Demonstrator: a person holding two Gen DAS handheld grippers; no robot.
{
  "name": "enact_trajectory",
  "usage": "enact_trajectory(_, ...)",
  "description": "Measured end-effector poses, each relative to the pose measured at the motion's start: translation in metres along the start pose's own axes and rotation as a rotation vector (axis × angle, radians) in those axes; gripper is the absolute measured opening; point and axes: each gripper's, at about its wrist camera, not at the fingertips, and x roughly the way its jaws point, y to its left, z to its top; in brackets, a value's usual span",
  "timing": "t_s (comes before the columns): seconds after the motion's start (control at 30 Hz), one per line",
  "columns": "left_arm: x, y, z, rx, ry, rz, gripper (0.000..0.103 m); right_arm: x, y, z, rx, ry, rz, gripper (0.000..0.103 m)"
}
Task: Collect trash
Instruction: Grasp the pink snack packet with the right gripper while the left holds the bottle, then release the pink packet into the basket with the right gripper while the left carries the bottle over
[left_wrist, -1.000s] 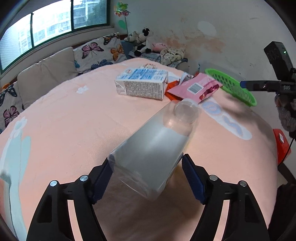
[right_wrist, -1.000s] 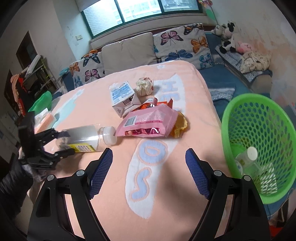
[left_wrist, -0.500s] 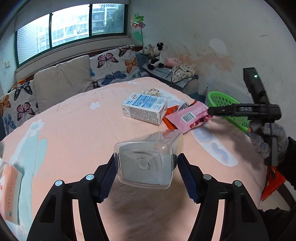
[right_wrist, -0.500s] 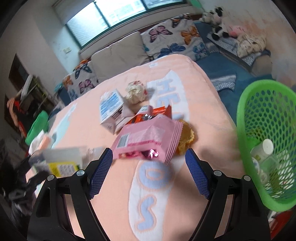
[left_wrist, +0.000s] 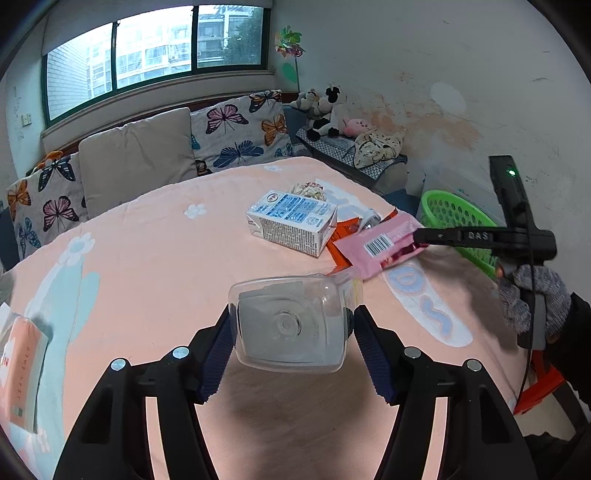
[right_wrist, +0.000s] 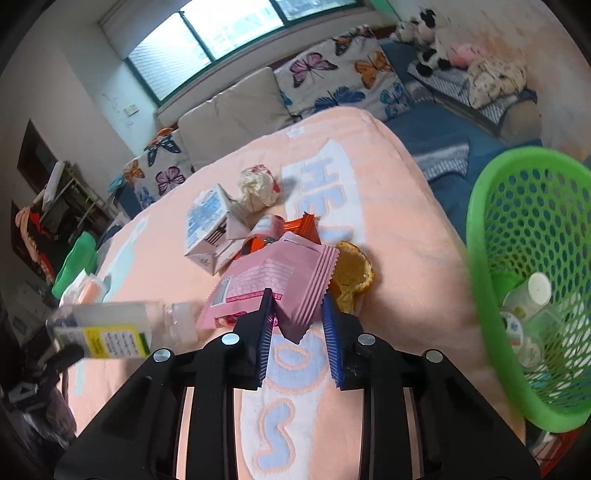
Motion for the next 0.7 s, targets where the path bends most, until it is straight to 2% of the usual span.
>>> enact_trajectory(0.33, -0.013, -0.025, 0.011, -0.003, -0.006, 0.001, 0.059, -0.055, -0.005, -0.012, -0.085, -0.055, -0.029, 0.025)
enact_trajectory(0.7, -0.019, -0.078, 0.027, 0.034, -0.007, -0.038, 0.057, -0.118, -0.064, -0.018, -0.054, -0.118, -0.106, 0.025)
